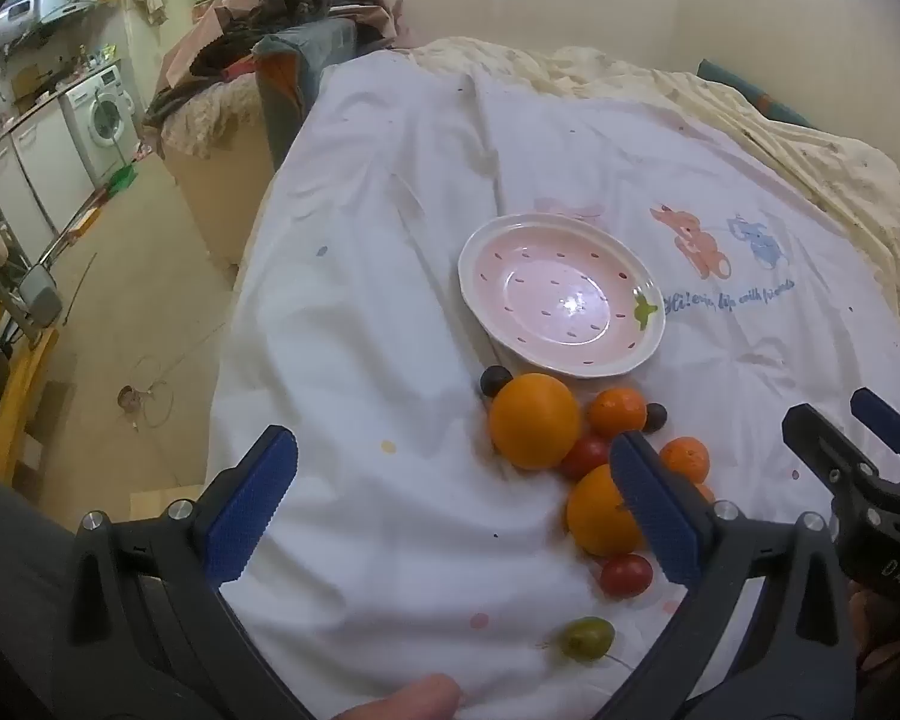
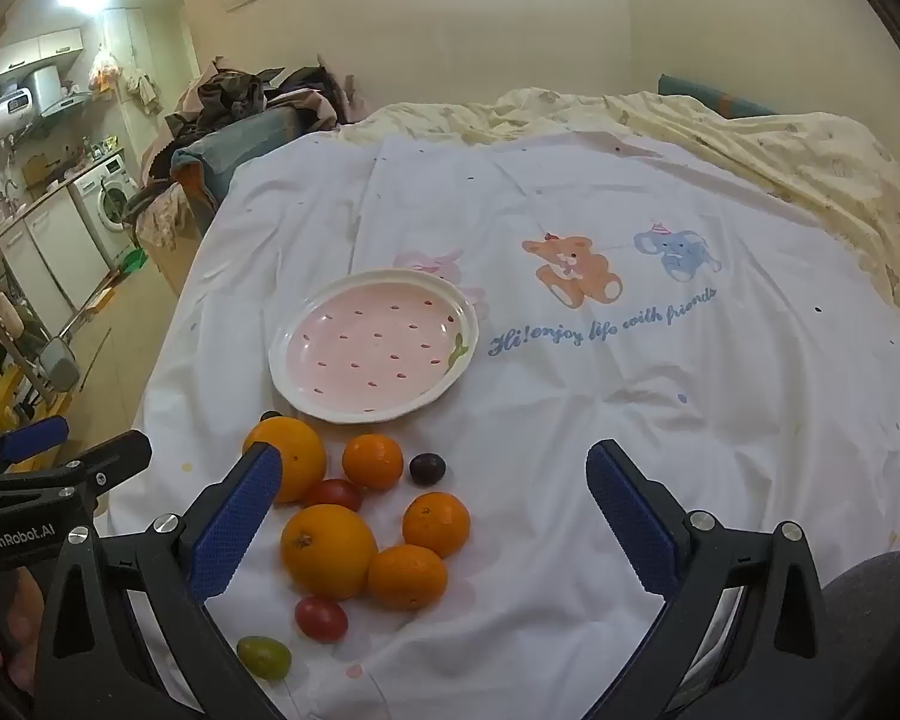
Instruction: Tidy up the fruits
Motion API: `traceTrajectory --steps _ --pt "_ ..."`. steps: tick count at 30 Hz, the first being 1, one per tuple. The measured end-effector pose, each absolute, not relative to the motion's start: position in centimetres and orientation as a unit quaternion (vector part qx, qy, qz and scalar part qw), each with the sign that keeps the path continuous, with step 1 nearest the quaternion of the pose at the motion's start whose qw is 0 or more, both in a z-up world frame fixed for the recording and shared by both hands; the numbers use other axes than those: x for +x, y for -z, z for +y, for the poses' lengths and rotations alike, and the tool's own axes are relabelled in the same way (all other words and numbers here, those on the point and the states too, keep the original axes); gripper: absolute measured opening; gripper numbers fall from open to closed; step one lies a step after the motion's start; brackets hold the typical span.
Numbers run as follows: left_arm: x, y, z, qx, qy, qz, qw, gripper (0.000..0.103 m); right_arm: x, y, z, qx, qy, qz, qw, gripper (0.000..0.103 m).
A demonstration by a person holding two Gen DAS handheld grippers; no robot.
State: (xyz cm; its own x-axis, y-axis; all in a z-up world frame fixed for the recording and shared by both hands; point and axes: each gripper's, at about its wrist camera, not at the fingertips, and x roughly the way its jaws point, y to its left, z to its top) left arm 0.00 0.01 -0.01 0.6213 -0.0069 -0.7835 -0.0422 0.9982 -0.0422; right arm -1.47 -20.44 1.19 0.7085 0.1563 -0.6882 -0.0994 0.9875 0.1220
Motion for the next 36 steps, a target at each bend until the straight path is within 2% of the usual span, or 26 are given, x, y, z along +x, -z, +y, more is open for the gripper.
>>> traceTrajectory --steps 36 --pt "0.07 0.15 0.39 -0.033 -0.012 0.437 0.899 0.103 -1.3 -0.96 -20.6 0.049 -0.07 0.383 0.92 0.103"
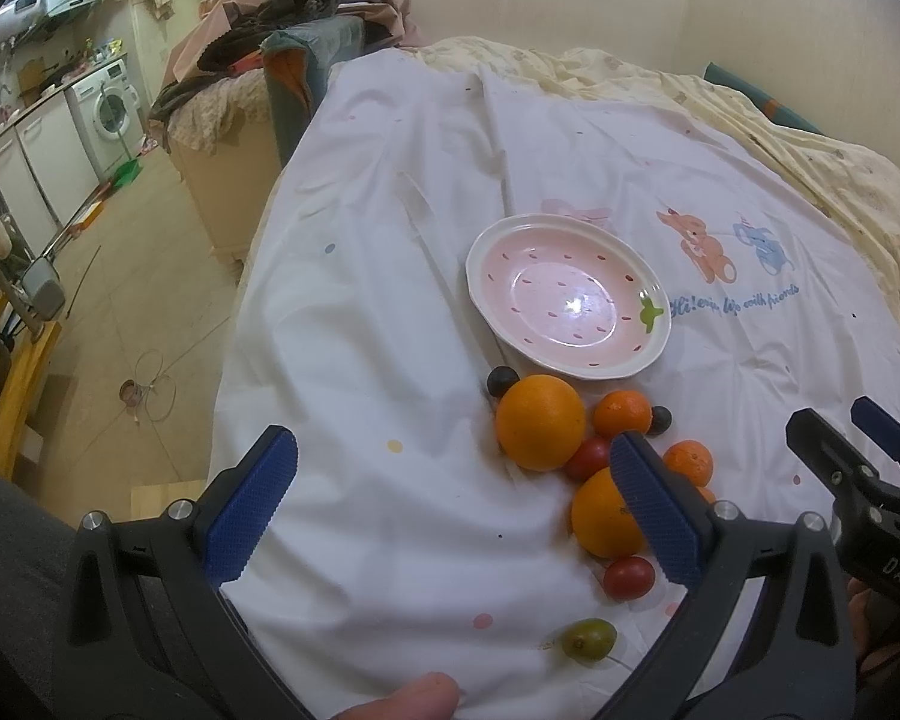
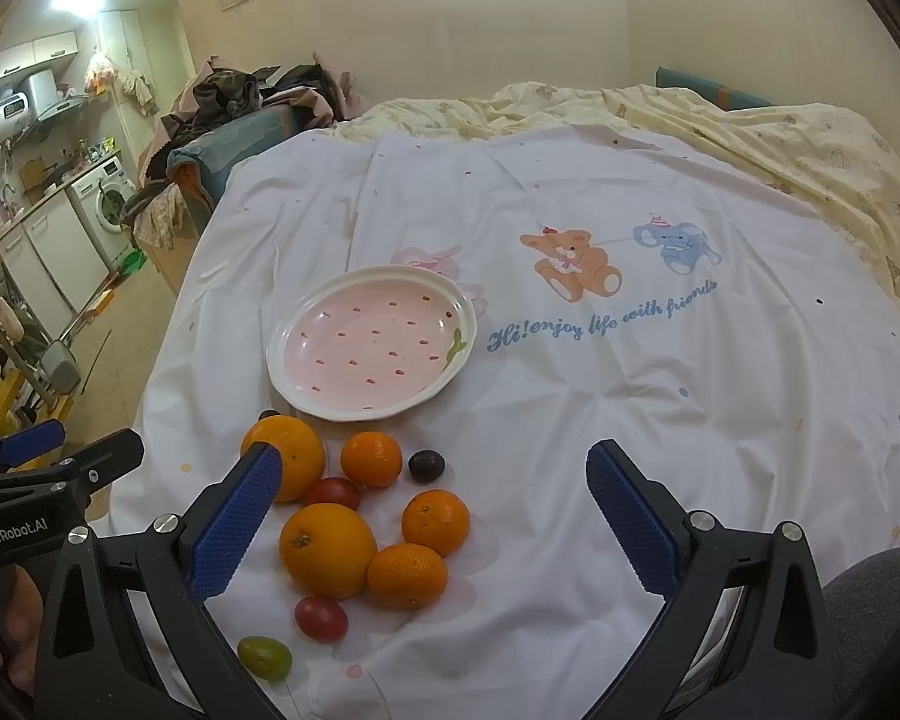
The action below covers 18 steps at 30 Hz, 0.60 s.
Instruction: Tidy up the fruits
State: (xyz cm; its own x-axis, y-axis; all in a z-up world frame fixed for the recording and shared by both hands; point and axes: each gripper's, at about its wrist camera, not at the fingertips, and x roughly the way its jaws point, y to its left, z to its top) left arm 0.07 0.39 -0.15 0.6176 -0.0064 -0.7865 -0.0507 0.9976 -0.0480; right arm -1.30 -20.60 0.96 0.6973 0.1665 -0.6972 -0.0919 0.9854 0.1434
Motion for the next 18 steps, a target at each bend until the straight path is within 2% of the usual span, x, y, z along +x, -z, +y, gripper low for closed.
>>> traceTrajectory --steps 18 --pt "0.05 -0.03 1.07 -0.034 -0.02 0.441 0.897 0.103 -1.29 -1.12 -20.66 0.049 -0.07 0.384 0.919 0.103"
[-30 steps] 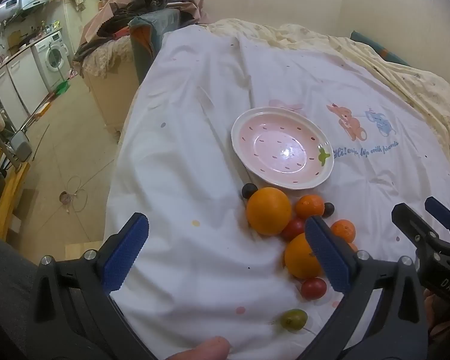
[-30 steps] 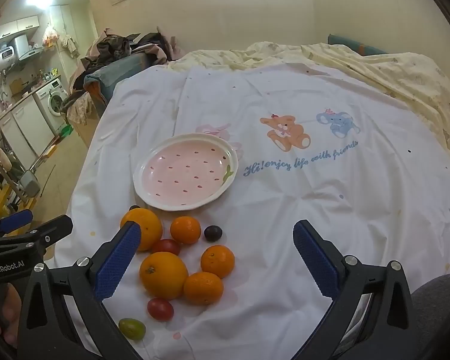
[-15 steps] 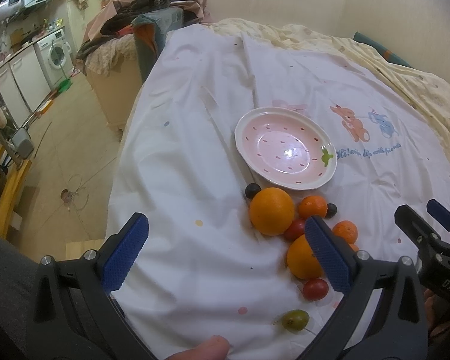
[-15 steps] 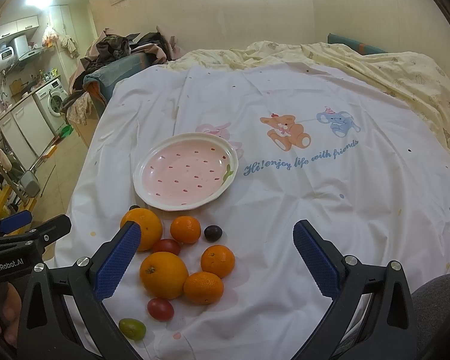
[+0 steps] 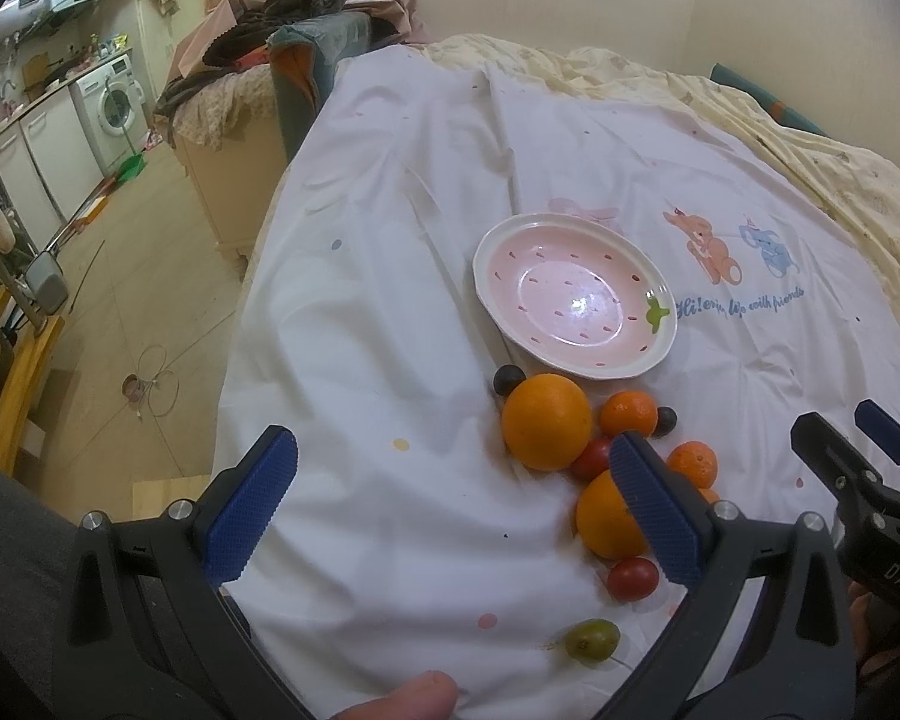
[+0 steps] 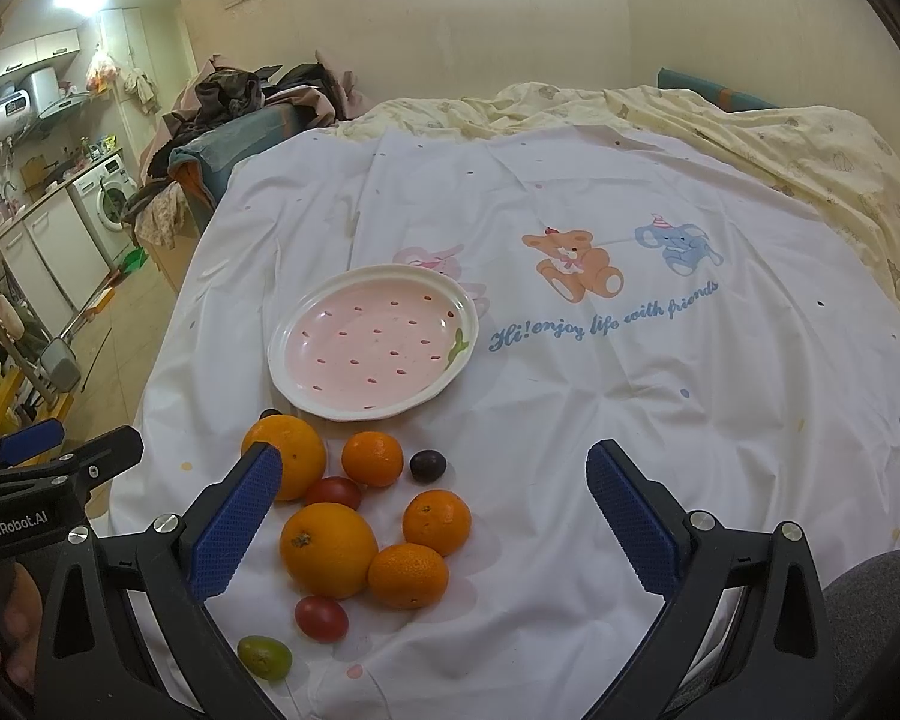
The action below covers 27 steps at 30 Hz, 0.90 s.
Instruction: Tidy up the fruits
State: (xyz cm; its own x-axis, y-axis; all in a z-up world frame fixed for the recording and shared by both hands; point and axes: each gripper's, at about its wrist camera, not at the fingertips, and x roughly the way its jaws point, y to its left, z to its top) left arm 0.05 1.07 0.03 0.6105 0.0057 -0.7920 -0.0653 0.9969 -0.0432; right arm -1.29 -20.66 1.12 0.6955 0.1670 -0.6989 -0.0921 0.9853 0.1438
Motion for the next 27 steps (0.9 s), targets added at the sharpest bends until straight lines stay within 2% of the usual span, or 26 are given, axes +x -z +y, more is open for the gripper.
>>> traceTrajectory --steps 27 --pt "0.2 0.12 1.19 -0.039 -0.024 0.444 0.895 0.103 -1.19 -0.45 -20.28 0.047 -0.071 0.388 0.918 0.103"
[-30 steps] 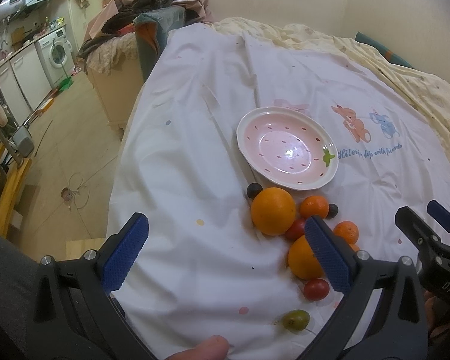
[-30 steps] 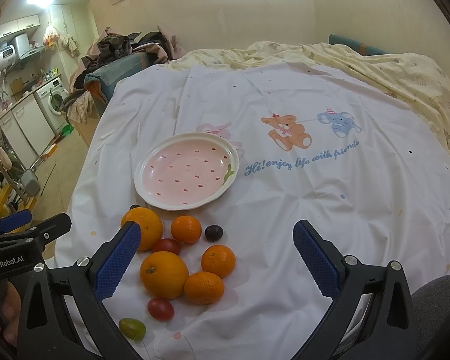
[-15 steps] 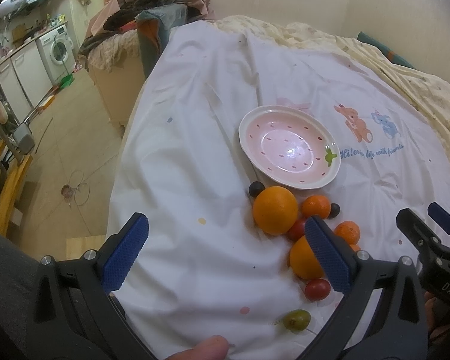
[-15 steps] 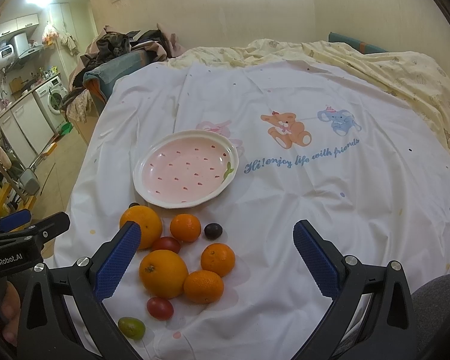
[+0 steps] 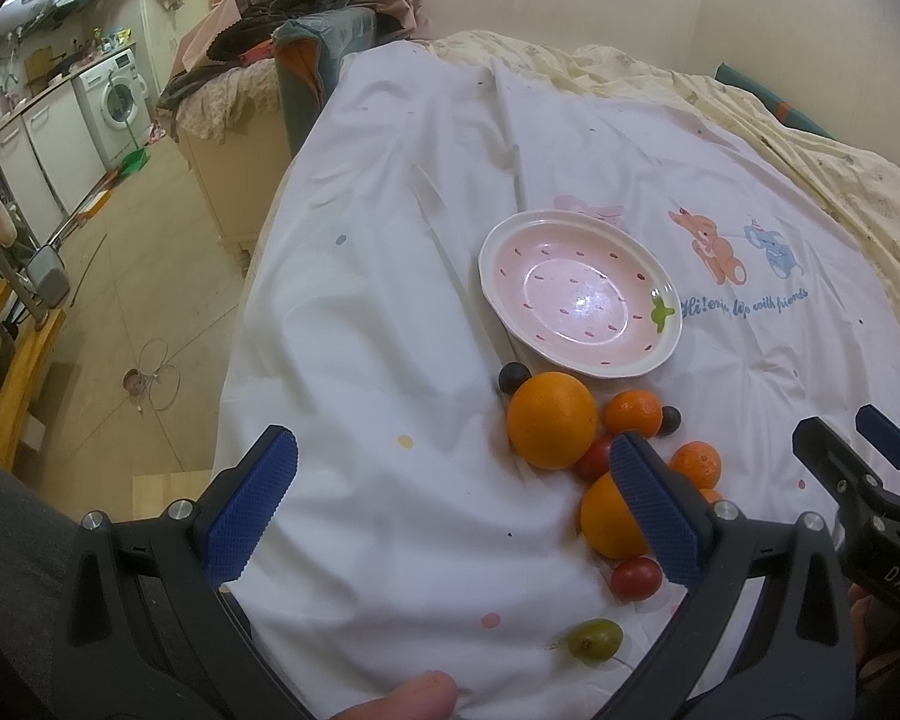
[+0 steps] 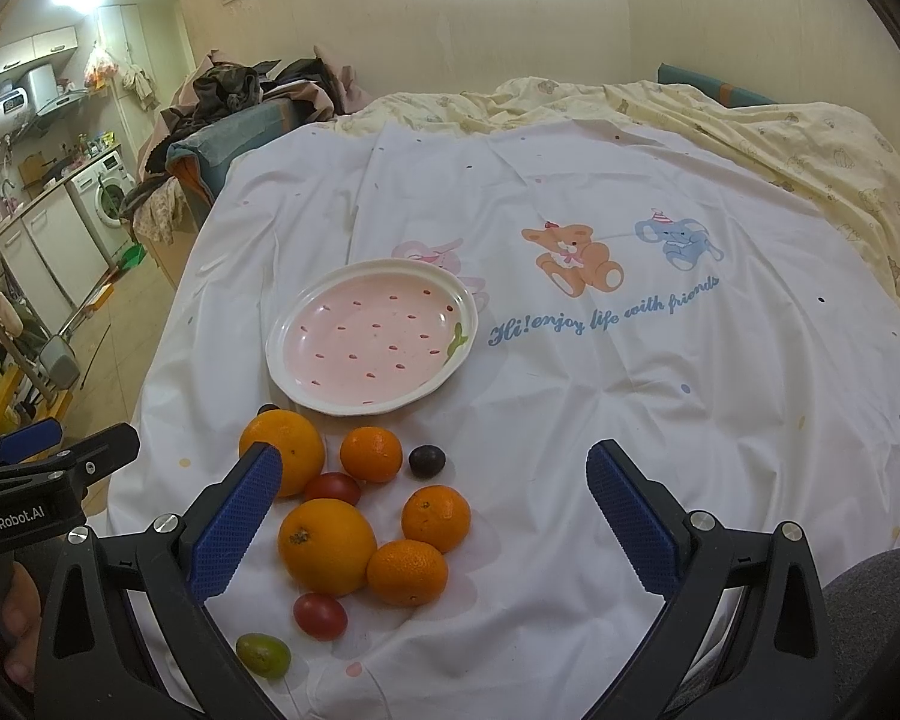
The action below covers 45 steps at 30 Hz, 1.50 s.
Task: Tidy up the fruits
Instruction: 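Grasp the small green fruit with the left gripper while the right gripper grasps a mandarin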
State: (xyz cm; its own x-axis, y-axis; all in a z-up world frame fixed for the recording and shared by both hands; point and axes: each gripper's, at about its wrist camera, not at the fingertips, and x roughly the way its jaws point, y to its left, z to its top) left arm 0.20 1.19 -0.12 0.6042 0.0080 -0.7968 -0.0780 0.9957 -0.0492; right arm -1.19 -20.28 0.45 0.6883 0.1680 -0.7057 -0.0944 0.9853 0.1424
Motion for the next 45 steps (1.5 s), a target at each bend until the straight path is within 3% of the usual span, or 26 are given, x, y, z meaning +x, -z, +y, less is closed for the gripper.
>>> traceTrajectory --steps 16,28,31,33,35,40,42,45 --pt "0.1 0.1 1.5 -0.042 -0.022 0.448 0.893 0.103 -1.2 0.2 -20.1 0.049 -0.072 0.394 0.915 0.103" --pt "-1.6 4.5 -1.6 -0.025 0.052 0.58 0.812 0.101 -1.0 0.7 -23.5 0.133 -0.055 0.429 0.892 0.103" --pt "-2.6 6.2 -3.9 0.001 0.095 0.619 0.779 0.089 -1.0 0.7 -24.7 0.167 -0.051 0.434 0.884 0.103" --pt "-3.2 7.2 -5.5 0.026 0.112 0.631 0.767 0.067 -1.0 0.7 -25.3 0.184 -0.05 0.434 0.881 0.103" --pt "-3.6 8.0 -6.5 0.044 0.121 0.636 0.761 0.053 -1.0 0.6 -25.6 0.192 -0.049 0.435 0.878 0.103" --pt "-3.8 8.7 -7.3 0.065 0.127 0.632 0.762 0.038 -0.9 0.6 -25.9 0.202 -0.051 0.436 0.876 0.103" --pt "-3.8 8.8 -7.3 0.058 0.133 0.631 0.762 0.026 -0.9 0.6 -25.9 0.203 -0.052 0.435 0.876 0.103" --pt "-3.7 8.6 -7.4 0.058 0.138 0.629 0.763 0.026 -0.9 0.6 -25.9 0.203 -0.052 0.436 0.875 0.103"
